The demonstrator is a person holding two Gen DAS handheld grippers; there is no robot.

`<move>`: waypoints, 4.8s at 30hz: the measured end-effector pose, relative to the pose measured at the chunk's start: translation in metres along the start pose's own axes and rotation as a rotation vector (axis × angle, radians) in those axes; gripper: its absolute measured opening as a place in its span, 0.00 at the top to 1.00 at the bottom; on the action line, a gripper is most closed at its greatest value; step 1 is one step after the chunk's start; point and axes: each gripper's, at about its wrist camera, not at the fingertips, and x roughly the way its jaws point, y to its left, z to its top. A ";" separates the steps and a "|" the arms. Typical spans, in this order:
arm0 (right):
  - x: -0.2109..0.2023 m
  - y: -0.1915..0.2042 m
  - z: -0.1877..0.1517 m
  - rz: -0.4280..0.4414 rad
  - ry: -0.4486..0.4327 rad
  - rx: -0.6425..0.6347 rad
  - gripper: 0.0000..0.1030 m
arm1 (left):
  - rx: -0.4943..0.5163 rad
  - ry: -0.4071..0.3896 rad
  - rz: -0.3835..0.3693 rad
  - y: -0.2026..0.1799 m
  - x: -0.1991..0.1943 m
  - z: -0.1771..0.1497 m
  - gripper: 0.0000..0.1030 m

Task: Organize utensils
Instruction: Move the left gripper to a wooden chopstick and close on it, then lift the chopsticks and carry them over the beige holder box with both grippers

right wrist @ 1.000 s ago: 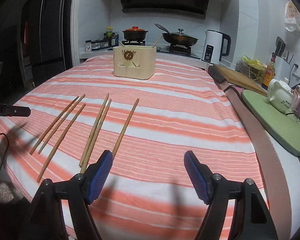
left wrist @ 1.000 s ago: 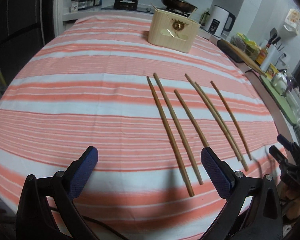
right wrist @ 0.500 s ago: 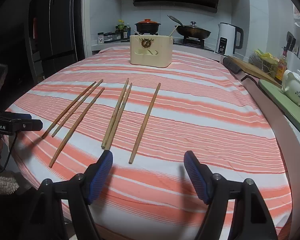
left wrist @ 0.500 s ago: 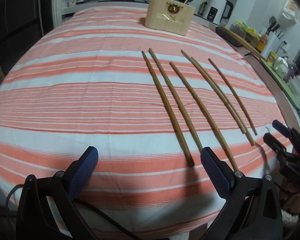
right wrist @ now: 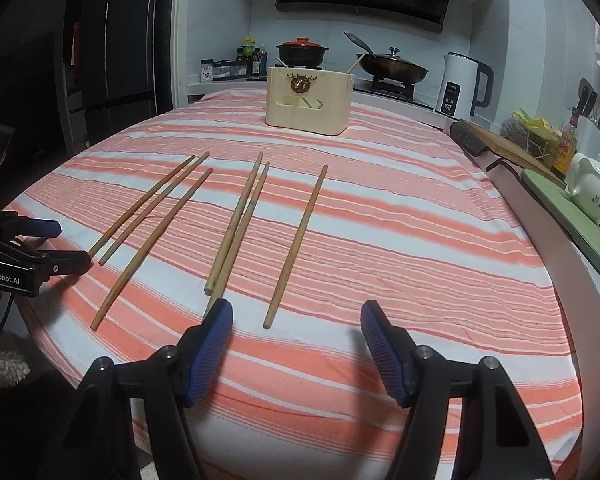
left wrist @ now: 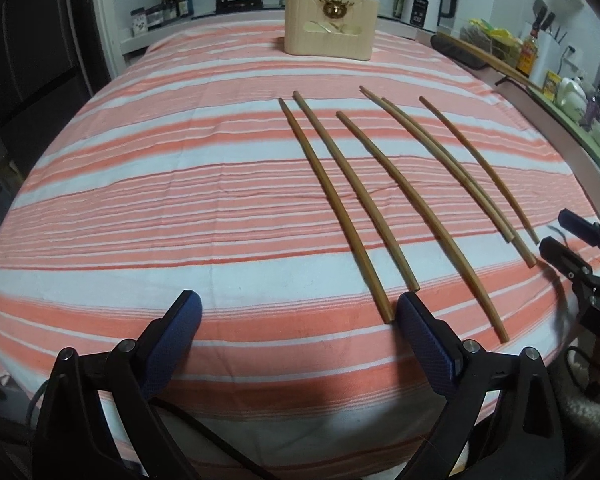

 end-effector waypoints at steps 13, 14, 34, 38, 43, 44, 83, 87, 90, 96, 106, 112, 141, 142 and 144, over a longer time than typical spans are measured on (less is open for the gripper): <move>0.011 0.011 0.000 0.016 0.025 -0.037 0.67 | 0.026 -0.016 0.033 -0.002 -0.002 -0.002 0.14; 0.012 0.011 -0.001 0.016 0.027 -0.035 0.68 | 0.027 -0.017 0.033 -0.002 -0.002 -0.002 0.15; 0.014 0.007 -0.001 0.031 0.031 0.014 0.68 | 0.089 -0.049 -0.032 -0.018 -0.010 -0.006 0.75; 0.014 0.003 -0.003 0.029 0.017 0.044 0.76 | 0.098 -0.069 -0.029 -0.019 -0.010 -0.007 0.94; 0.014 0.000 -0.003 0.022 0.019 0.051 0.94 | 0.067 -0.075 -0.053 -0.012 -0.011 -0.005 0.97; 0.013 0.000 -0.002 0.021 0.018 0.052 0.94 | 0.059 -0.078 -0.054 -0.010 -0.012 -0.005 0.97; -0.068 -0.027 0.099 -0.009 -0.267 0.063 0.96 | -0.055 -0.349 -0.053 0.045 -0.095 0.076 0.97; -0.074 -0.031 0.112 -0.002 -0.293 0.061 0.96 | -0.049 -0.391 -0.062 0.049 -0.110 0.090 0.97; -0.076 -0.033 0.123 0.011 -0.308 0.059 0.96 | -0.041 -0.418 -0.076 0.050 -0.120 0.100 0.97; -0.077 -0.039 0.141 0.047 -0.325 0.085 0.96 | -0.027 -0.458 -0.113 0.050 -0.137 0.123 0.97; -0.084 -0.046 0.174 0.093 -0.350 0.098 0.96 | -0.008 -0.425 -0.207 0.045 -0.144 0.163 0.97; -0.085 -0.049 0.205 0.126 -0.363 0.086 0.96 | 0.034 -0.376 -0.227 0.044 -0.140 0.194 0.97; 0.025 -0.080 0.428 0.051 -0.529 0.056 0.96 | -0.001 -0.450 -0.189 0.039 -0.081 0.425 0.97; 0.037 -0.082 0.430 0.044 -0.517 0.060 0.96 | -0.011 -0.433 -0.193 0.040 -0.069 0.429 0.97; 0.066 -0.085 0.433 0.051 -0.466 0.076 0.96 | -0.022 -0.390 -0.188 0.039 -0.044 0.437 0.97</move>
